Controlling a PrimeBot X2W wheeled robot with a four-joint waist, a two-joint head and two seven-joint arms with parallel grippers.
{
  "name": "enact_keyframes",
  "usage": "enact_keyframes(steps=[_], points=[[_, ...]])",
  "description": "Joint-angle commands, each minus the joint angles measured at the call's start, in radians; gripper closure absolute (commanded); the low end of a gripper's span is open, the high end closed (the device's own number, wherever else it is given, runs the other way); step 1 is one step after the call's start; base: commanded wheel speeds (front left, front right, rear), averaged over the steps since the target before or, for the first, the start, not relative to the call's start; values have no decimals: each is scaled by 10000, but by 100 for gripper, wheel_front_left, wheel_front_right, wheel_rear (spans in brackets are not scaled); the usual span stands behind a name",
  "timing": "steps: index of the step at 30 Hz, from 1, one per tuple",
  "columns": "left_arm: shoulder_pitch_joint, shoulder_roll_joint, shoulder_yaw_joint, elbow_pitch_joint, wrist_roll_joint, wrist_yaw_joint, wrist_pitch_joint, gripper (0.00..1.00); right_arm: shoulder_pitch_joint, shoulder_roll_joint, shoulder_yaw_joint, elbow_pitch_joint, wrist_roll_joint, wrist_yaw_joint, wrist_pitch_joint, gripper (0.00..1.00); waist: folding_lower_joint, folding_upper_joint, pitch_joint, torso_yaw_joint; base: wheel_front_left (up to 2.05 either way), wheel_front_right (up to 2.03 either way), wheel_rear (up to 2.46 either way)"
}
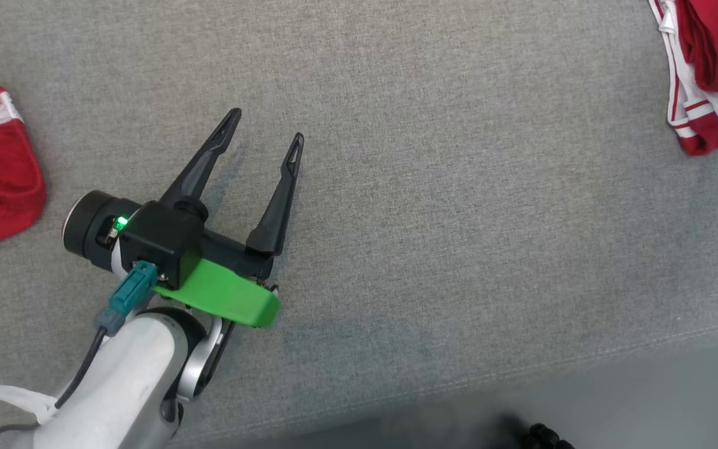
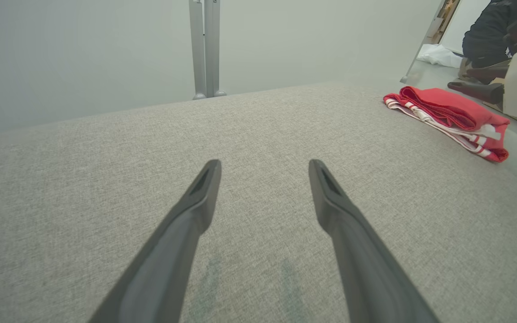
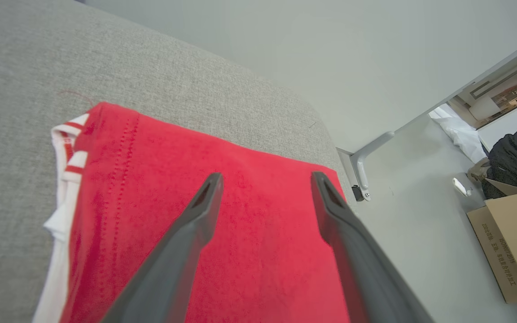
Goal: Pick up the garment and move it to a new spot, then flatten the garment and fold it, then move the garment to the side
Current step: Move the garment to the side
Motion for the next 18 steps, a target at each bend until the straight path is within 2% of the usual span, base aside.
enact_keyframes(steps=[1, 5, 9, 11, 17, 18], points=[[203, -73, 25, 138, -107, 77, -122, 0, 268, -16, 27, 83, 219, -19, -203, 0, -1, 0, -643, 205, 0, 0, 0], [579, -246, 182, 693, -491, 97, -492, 0, 745, 333, 388, 267, 748, -19, -520, 0, -1, 0, -1559, 372, 0, 0, 0], [1216, -548, 524, 1291, -1129, 276, -998, 0, 1291, 380, 795, 10, 1216, -19, -629, 0, -1, 0, -2555, 529, 0, 0, 0], [1572, -693, 636, 1594, -1518, 185, -1147, 0, 1645, 532, 932, -126, 1662, -19, -656, 0, -1, 0, -3094, 629, 0, 0, 0], [2510, -1204, 1390, 2449, -2554, 341, -1605, 0, 2970, 883, 873, -820, 4063, -19, -662, 0, -1, 0, -4656, 1123, 0, 0, 0], [2825, -1351, 1621, 2677, -2856, 422, -1654, 0, 3493, 1036, 931, -1122, 4823, -17, -662, 0, -1, 0, -5116, 1256, 0, 0, 0]])
